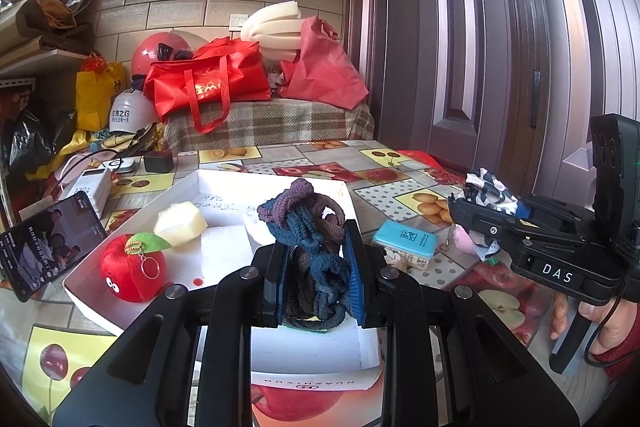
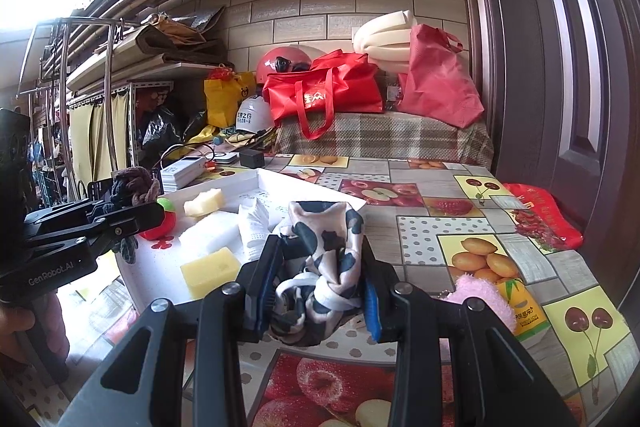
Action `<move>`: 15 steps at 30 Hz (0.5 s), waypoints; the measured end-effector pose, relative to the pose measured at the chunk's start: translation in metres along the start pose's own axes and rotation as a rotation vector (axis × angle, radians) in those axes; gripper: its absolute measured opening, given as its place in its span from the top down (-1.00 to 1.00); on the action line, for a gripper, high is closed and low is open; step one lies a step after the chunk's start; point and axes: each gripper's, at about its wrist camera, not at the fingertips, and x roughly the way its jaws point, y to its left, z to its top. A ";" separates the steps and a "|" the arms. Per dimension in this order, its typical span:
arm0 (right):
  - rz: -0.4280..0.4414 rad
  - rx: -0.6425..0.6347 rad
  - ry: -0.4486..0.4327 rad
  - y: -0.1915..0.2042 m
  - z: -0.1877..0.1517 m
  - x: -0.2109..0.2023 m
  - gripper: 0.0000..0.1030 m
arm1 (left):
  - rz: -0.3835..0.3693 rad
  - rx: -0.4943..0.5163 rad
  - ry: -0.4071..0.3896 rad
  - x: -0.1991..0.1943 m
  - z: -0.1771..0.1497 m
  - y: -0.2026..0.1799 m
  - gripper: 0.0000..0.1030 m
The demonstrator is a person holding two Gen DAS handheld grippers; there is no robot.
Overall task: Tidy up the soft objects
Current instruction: 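Carry the hair ties with the left tool while the right tool carries the scrunchie to the box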
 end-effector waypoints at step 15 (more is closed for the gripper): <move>0.022 -0.001 0.004 0.010 0.001 0.006 0.31 | 0.056 0.007 -0.010 0.002 0.001 0.007 0.55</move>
